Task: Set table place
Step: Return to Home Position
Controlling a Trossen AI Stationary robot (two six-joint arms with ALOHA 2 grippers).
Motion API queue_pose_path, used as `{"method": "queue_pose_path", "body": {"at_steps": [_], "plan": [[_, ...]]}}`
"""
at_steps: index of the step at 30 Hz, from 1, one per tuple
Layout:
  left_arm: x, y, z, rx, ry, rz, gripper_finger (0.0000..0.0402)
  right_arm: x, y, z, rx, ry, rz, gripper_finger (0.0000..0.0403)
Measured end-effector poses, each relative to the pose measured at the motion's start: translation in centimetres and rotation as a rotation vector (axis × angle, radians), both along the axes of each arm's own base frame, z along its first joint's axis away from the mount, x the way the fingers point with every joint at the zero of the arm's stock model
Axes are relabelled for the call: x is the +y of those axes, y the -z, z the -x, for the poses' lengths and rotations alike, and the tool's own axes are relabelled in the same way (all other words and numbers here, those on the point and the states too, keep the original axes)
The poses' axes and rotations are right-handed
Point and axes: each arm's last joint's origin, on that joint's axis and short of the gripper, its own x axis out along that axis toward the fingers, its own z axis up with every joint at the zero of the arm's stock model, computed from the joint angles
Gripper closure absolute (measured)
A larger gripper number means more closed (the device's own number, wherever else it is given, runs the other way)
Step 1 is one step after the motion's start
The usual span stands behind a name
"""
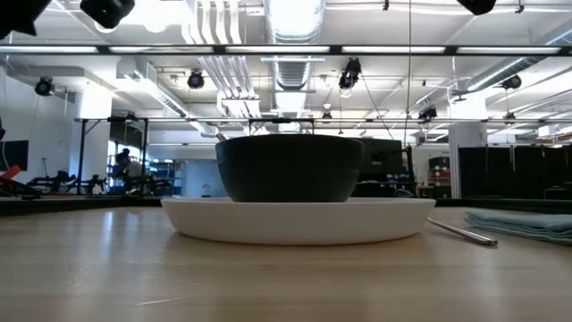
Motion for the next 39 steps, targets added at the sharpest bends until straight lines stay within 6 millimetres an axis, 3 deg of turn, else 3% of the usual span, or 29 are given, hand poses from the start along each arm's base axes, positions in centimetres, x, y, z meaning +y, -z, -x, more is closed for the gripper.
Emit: {"method": "queue_pose_path", "body": {"at_steps": [8,15,20,28,39], "plan": [[0.5,2.7,3.4,-0.188,-0.197,-0.049,0.0207,-0.6,4.5,2.6,-0.441,-0.185,0.046,0.0394],[1.0,6.5,3.3,-0.093,-0.391,-0.123,0.0207,-1.1,7.6,4.1,-0.618,-0.203,0.149,0.0394],[0.9,8.1,2.4,0.021,-0.381,-0.188,0.0207,-1.4,10.1,4.7,-0.614,-0.198,0.168,0.0394],[0.7,9.9,2.4,0.180,-0.269,-0.247,0.0207,-1.6,15.3,5.4,-0.586,-0.201,0.099,0.0394],[0.7,13.0,2.8,0.551,-0.225,-0.245,0.0207,-1.8,16.8,5.6,-0.454,-0.218,0.151,0.0394]]}}
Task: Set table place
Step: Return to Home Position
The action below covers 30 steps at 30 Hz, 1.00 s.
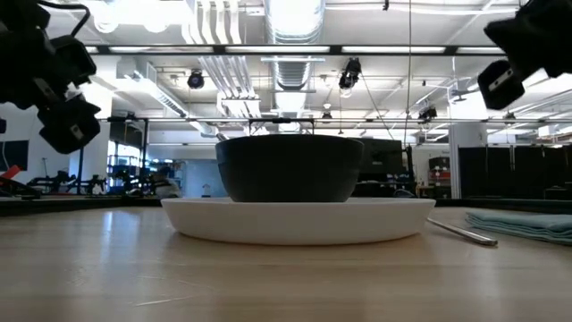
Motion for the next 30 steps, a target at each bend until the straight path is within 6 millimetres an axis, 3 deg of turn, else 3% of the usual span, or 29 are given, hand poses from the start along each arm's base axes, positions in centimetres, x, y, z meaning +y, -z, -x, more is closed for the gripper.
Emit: {"method": "queue_pose_path", "body": {"at_steps": [11,30], "plan": [[0.0,0.4,-0.2,0.061,-0.009,0.015,0.0207,0.1,1.8,-0.2,0.178,0.000,0.072,0.0394],[0.0,0.5,-0.2,0.072,-0.008,0.015,0.0207,0.1,1.9,-0.2,0.183,0.000,0.075,0.0394]]}}
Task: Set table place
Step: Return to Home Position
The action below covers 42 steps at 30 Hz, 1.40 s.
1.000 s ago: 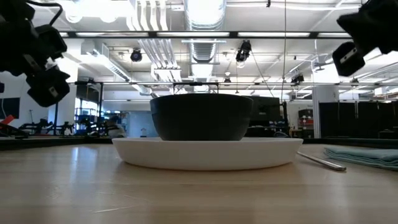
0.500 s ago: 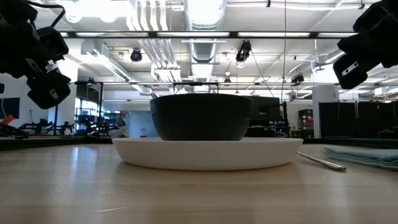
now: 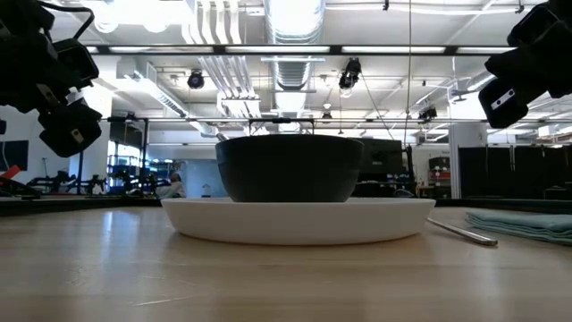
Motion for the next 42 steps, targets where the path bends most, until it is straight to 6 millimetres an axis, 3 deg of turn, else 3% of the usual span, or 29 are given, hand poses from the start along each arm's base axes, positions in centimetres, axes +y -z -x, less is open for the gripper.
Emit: {"method": "queue_pose_path", "body": {"at_steps": [42], "plan": [[0.00,-0.06,-0.08,-0.013,0.001,0.001,0.0207,0.00,-0.01,0.00,0.000,0.000,0.000,0.0394]]}}
